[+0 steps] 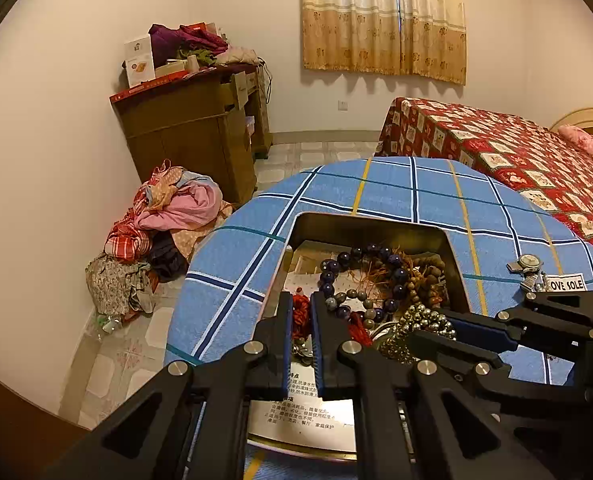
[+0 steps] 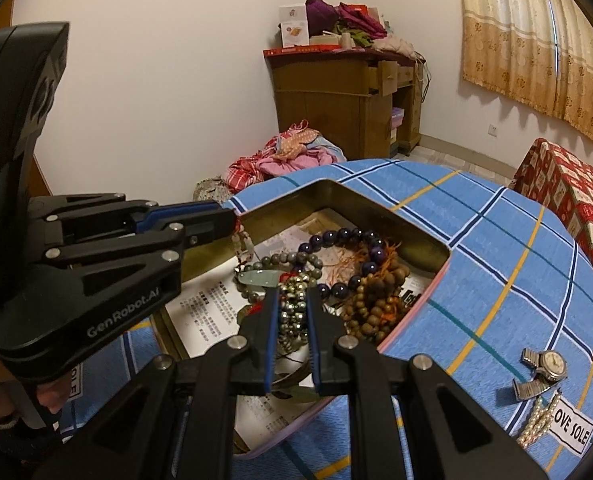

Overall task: Organize jewelry
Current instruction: 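Carry the red strand and gold chain over the tin and open both tools, then grasp the pearl strand with the right tool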

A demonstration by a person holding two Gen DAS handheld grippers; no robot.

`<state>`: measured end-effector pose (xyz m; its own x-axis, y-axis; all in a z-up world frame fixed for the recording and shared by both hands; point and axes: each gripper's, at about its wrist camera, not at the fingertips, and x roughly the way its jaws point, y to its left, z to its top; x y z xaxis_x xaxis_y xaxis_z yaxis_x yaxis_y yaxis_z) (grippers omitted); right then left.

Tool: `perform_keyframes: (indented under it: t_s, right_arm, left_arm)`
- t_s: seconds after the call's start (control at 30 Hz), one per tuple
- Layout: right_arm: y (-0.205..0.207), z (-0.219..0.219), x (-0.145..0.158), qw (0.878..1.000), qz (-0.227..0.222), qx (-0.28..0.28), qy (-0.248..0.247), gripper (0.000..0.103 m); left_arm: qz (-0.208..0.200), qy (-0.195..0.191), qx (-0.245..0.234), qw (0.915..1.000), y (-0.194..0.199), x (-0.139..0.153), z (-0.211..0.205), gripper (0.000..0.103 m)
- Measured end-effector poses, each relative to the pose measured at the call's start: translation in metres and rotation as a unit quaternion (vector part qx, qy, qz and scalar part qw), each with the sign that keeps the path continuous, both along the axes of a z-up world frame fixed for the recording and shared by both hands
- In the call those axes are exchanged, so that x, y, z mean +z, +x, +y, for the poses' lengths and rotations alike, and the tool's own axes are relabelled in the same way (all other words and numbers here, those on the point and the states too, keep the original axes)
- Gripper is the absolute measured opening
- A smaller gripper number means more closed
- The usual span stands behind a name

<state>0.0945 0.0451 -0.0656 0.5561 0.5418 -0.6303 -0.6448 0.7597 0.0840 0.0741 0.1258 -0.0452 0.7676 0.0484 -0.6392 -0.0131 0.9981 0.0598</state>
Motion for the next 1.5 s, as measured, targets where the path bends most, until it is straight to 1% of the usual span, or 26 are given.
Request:
perform_keyframes:
  t_s: [0.33, 0.67, 0.77, 0.8, 0.83, 0.87, 0.9, 0.93, 0.97, 1.0, 1.03, 1.1, 1.23, 1.4, 1.5]
  right_arm:
    - [0.001, 0.002, -0.008, 1.000, 0.007, 0.000, -0.009, 0.016]
    - [-0.001, 0.004, -0.008, 1.000, 0.005, 0.000, -0.011, 0.016]
    - [-0.002, 0.005, -0.008, 1.000, 0.008, 0.005, -0.010, 0.017]
    - [-0.002, 0.005, -0.008, 1.000, 0.007, 0.005, -0.010, 0.024]
    - [-0.003, 0.005, -0.008, 1.000, 0.006, 0.005, -0.010, 0.029]
    - [-0.004, 0.005, -0.007, 1.000, 0.006, 0.005, -0.008, 0.038]
    - [-0.004, 0.004, -0.007, 1.000, 0.005, 0.004, -0.007, 0.042]
    - [-0.005, 0.003, -0.007, 1.000, 0.005, 0.002, -0.007, 0.048]
    - [-0.004, 0.002, -0.006, 1.000, 0.005, 0.000, -0.007, 0.052]
    - [-0.005, 0.001, -0.006, 1.000, 0.004, -0.003, -0.005, 0.058]
    - [-0.005, -0.001, -0.005, 1.000, 0.003, -0.004, -0.003, 0.059]
    - [-0.006, -0.005, -0.005, 1.000, 0.003, -0.011, -0.002, 0.059]
    - [-0.009, -0.023, -0.004, 0.999, 0.008, -0.037, 0.003, 0.061]
    - [-0.006, -0.056, -0.004, 0.996, 0.021, -0.086, 0.003, 0.062]
    - [-0.004, -0.076, -0.005, 0.992, 0.026, -0.123, 0.000, 0.063]
  left_arm:
    - [0.008, -0.003, 0.001, 1.0000, 0.003, -0.005, 0.000, 0.008]
    - [0.004, -0.001, 0.001, 1.0000, 0.002, -0.005, 0.000, 0.008]
    - [-0.003, 0.003, 0.002, 1.0000, 0.000, -0.003, -0.002, 0.008]
    - [-0.004, 0.005, 0.002, 1.0000, 0.000, -0.002, -0.003, 0.009]
    - [-0.003, 0.007, 0.003, 1.0000, 0.000, 0.000, -0.004, 0.010]
    - [-0.003, 0.008, 0.004, 1.0000, -0.001, 0.001, -0.005, 0.016]
    - [-0.004, 0.009, 0.007, 0.9999, -0.001, 0.002, -0.005, 0.022]
    - [-0.010, 0.009, 0.011, 0.9998, -0.003, 0.004, -0.005, 0.040]
    - [-0.017, 0.011, 0.016, 0.9997, -0.005, 0.007, -0.005, 0.063]
    - [-0.029, 0.015, 0.024, 0.9992, -0.008, 0.009, -0.005, 0.071]
    - [-0.038, 0.014, 0.026, 0.9989, -0.011, 0.012, -0.005, 0.076]
    - [-0.039, 0.006, 0.021, 0.9990, -0.013, 0.013, -0.005, 0.076]
    - [-0.036, 0.006, 0.028, 0.9990, -0.014, 0.011, -0.009, 0.076]
    - [-0.031, -0.004, 0.024, 0.9992, -0.016, 0.006, -0.025, 0.076]
    - [-0.030, 0.000, 0.013, 0.9994, -0.017, 0.004, -0.044, 0.076]
